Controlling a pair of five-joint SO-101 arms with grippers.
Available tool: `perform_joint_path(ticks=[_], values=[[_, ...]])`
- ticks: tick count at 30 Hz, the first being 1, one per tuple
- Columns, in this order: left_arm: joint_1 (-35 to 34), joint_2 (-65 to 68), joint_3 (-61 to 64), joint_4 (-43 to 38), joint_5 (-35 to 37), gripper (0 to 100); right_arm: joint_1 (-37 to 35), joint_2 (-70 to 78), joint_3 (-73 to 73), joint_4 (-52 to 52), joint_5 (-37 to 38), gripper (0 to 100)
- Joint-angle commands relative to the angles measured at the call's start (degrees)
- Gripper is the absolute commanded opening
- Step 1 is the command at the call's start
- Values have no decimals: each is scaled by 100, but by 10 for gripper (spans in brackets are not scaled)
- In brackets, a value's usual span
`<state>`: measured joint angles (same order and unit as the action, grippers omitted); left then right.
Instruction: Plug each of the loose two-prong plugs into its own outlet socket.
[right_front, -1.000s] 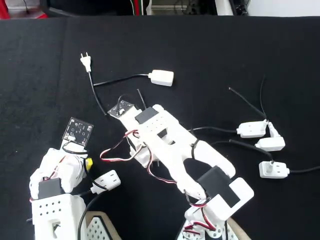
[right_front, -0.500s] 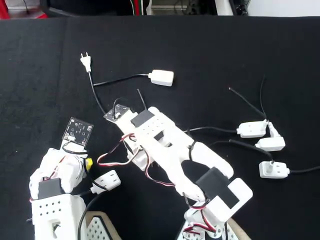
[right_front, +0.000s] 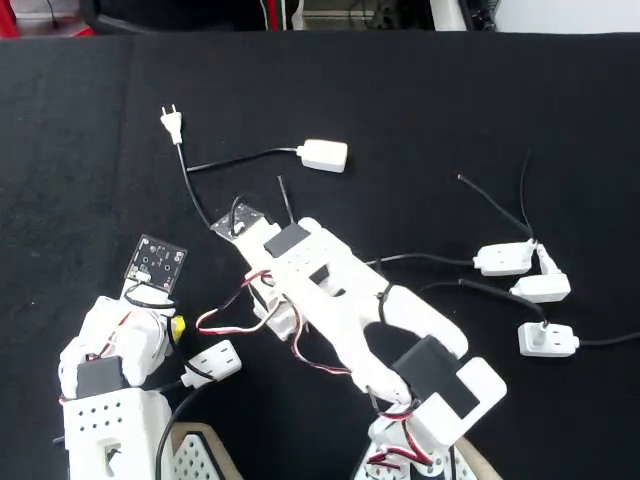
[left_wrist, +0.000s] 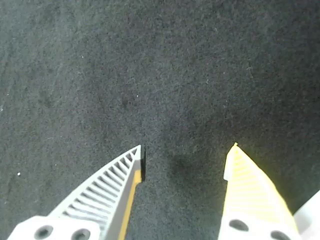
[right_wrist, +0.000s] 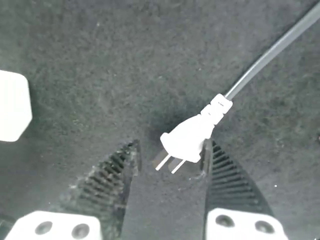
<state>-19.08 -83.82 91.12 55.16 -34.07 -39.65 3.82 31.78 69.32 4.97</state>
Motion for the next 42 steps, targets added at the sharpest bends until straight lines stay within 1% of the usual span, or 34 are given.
perform_joint_path(ticks=[1, 6, 10, 11, 13, 18, 23, 26, 29, 33, 35, 38, 42], values=[[66, -53, -31, 0, -35, 267, -70, -251, 31, -105, -26, 191], [66, -53, -31, 0, -35, 267, -62, 22, 66, -264, -26, 183], [66, -53, -31, 0, -35, 267, -53, 523, -242, -273, -26, 64], [57, -53, -31, 0, -35, 267, -53, 629, -330, -273, -26, 50], [57, -53, -31, 0, -35, 267, 9, 804, -435, -273, -26, 64], [57, -53, -40, 0, -35, 267, 466, 875, -576, -229, 18, 41], [57, -53, -40, 0, -35, 267, 668, 866, -585, -229, 167, 32], [57, -53, -40, 0, -35, 267, 826, 681, -611, -229, 176, 32], [57, -53, -40, 0, -35, 267, 958, 180, -453, -229, 229, 31], [57, -53, -40, 0, -35, 267, 949, -593, 66, -167, 501, 32], [57, -53, -40, 0, -35, 267, 967, -778, 233, 123, 844, 34], [48, -53, -40, 0, -35, 267, 976, -725, 453, 466, 1442, 36], [57, -53, -40, 0, -35, 267, 1020, -418, 321, 510, 1547, 44]])
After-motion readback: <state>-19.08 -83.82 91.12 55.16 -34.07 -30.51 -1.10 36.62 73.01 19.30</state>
